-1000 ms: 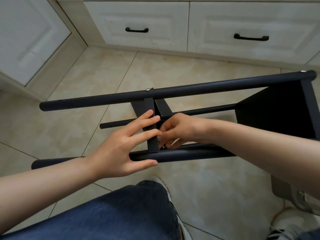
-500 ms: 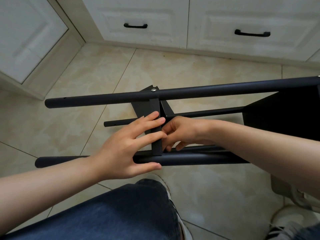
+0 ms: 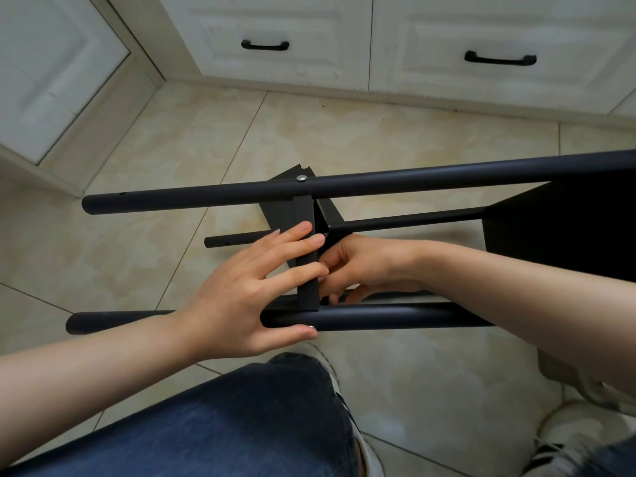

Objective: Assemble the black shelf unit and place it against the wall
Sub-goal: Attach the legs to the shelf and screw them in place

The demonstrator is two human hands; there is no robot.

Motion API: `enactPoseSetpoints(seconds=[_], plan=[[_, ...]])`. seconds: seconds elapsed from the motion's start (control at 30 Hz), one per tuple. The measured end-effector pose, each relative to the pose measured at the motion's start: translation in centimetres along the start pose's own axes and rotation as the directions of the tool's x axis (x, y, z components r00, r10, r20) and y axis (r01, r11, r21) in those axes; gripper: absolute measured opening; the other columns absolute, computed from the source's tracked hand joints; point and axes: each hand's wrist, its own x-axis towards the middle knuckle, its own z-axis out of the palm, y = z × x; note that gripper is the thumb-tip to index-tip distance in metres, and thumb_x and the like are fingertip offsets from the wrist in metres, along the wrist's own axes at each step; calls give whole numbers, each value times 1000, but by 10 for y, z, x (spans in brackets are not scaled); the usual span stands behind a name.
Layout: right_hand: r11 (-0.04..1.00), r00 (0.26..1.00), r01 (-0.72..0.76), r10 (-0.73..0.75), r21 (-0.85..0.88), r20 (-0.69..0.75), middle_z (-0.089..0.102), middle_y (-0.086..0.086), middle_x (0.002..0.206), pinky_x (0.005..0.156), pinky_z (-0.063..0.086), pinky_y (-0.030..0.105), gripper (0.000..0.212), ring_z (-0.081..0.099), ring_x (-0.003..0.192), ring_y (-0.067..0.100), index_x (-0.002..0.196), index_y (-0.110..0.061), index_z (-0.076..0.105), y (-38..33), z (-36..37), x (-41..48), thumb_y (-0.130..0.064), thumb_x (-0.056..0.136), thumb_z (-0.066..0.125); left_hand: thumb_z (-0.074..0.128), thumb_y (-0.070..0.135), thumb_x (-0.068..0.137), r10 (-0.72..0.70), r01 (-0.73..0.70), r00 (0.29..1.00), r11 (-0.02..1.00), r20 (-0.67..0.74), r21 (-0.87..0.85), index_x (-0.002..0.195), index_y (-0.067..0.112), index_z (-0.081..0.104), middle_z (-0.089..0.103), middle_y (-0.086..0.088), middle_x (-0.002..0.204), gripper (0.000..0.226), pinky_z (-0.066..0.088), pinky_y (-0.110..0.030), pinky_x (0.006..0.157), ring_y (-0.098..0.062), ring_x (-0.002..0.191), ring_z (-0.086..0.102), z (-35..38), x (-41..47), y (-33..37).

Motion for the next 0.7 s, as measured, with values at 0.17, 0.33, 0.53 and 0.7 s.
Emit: enactPoseSetpoints(seconds=[0.17, 0.33, 0.53, 0.7], plan=[[999, 999, -37, 37, 10, 2, 74, -2, 85, 76, 54, 24, 5, 64, 76, 6, 93, -17, 75, 2, 0, 3, -18, 90, 70, 70, 55, 87, 7, -7, 1000, 1000, -2, 3, 134, 12, 64, 43, -8, 155, 64, 39, -50, 115, -26, 151, 30, 1, 0, -2], [996, 996, -89, 89, -17, 4, 73, -6, 83, 73, 53, 21, 17, 64, 75, 4, 77, -27, 78, 0, 2, 5, -28, 91, 69, 69, 57, 87, 11, -11, 1000, 1000, 3, 9, 135, 15, 62, 42, -7, 156, 65, 35, -45, 118, -25, 152, 29, 2, -1, -4], [984, 990, -139, 136, -107, -41, 69, -7, 67, 59, 52, 17, 26, 64, 60, 1, 66, -23, 71, 1, 6, 13, -31, 91, 67, 69, 56, 87, 8, -8, 1000, 1000, 6, 11, 134, 13, 64, 42, -8, 156, 64, 36, -46, 118, -25, 152, 29, 2, -1, -4], [991, 991, -131, 129, 33, 45, 70, -2, 72, 71, 50, 24, 23, 64, 68, 9, 68, -23, 77, 3, 0, 7, -27, 89, 69, 69, 55, 87, 2, -2, 1000, 1000, 2, 17, 133, 13, 64, 43, -8, 155, 63, 36, -43, 118, -25, 151, 30, 1, -1, -3]])
